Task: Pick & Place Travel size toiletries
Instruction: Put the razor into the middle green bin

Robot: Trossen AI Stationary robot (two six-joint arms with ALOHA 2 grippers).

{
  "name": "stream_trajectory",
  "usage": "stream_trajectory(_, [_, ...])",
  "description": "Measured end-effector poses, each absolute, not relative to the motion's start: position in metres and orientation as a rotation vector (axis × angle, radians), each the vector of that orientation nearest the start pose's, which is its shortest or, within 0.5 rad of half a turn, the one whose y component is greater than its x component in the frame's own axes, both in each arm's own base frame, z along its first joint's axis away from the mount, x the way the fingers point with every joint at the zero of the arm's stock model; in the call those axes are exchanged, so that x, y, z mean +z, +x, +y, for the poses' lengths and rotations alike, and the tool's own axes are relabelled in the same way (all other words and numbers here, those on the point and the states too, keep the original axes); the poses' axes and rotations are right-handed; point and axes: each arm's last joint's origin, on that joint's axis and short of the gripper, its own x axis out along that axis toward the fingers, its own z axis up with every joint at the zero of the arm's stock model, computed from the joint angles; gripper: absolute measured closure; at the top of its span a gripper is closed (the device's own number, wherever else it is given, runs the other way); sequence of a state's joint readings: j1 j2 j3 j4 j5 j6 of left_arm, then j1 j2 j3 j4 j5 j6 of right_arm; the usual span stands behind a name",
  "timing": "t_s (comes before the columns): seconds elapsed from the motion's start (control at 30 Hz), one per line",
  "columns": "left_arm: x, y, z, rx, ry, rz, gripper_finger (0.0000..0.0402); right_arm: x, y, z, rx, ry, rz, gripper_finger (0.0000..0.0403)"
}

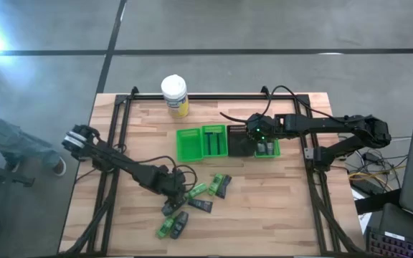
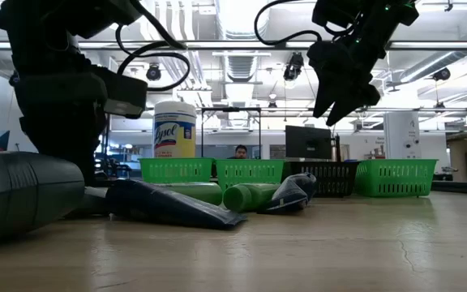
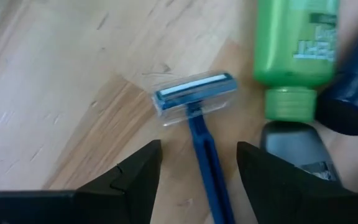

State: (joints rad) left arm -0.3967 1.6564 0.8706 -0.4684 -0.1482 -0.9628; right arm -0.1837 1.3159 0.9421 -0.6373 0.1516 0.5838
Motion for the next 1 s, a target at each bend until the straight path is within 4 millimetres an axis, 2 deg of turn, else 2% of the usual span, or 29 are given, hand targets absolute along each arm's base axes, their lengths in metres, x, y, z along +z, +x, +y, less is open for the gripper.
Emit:
stream_trajectory(0.27, [0.137,0.269,-0.108,0.520,-0.626,1.200,0.0186,0.244,0.249,-0.051,-0.584,0.523,0.902,0.0143])
stream_trajectory(0.6, [0.137,0.263,-0.107,0.480,-0.523,1.241,0.0191,0.243,0.249,-0.051,-0.561,0.479,0.916,0.0137])
stream_trajectory(1.0, [0.125,0.257,-0.103,0.523,-0.415,1.300,0.0278,0.243,0.248,-0.051,-0.569,0.488,0.926,0.0174])
